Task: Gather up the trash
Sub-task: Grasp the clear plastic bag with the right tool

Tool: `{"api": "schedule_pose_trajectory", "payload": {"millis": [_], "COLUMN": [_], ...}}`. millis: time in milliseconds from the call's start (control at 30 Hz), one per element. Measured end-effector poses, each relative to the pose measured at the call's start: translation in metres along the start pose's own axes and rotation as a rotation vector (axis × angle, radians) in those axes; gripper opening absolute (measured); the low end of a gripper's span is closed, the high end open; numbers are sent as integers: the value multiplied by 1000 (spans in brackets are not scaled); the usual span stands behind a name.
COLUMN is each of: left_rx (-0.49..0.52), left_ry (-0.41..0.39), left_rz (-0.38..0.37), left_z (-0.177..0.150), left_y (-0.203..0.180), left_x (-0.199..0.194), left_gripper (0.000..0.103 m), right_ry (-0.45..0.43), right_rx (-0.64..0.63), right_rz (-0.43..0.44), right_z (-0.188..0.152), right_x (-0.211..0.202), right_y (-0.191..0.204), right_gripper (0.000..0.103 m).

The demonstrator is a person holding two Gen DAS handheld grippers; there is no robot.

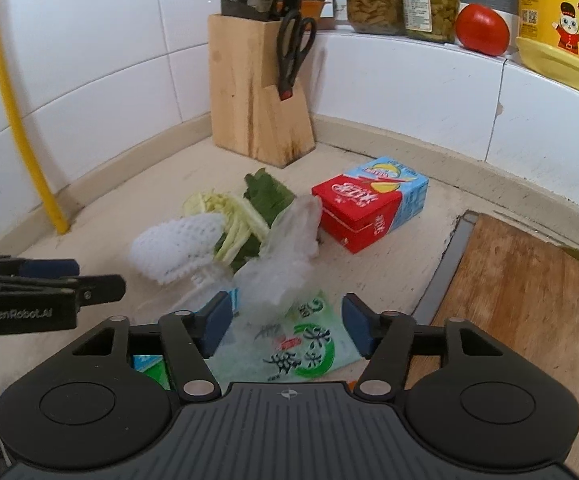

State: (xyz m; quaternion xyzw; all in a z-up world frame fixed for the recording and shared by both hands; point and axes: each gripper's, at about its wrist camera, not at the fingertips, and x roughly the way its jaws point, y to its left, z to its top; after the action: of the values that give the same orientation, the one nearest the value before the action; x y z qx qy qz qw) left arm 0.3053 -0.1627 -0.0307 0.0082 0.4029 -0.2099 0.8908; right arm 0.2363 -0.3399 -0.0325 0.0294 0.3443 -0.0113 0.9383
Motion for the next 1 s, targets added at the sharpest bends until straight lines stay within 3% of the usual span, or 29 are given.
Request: {"api": "schedule_pose_trajectory", "payload": {"millis": [367,433,467,500,533,600,700,933,1000], "left_rx": [16,25,29,25,15,5,7,16,27], "left_ry": [35,35,38,48,50,44,41,19,14], "left_rz": [-50,-51,-53,-56,-62,-78,-109,-144,-138], "left_z": [21,22,22,23,22,21,18,9,5], "left_y": [9,9,9,10,12,15,17,18,20], "left_x": [52,58,60,62,61,55,41,1,-6], "left_gripper": [60,56,48,43,41,32,30,30,34], "right_ry": [37,55,67,81,87,80,68,28,31], "right_rx": [-25,-12,4,28,43,42,43,66,61], "right_rz": [-34,-34,-24,-10,-1,0,8,68,90], "right_z": [16,16,16,17,17,18,18,18,16], "right_x": [36,44,48,51,53,50,41,4,-4], "right_y": [1,-1,-4,-7,-9,-10,-10,-5,-2], "right_gripper": [77,65,59,39,35,30,25,23,23]}}
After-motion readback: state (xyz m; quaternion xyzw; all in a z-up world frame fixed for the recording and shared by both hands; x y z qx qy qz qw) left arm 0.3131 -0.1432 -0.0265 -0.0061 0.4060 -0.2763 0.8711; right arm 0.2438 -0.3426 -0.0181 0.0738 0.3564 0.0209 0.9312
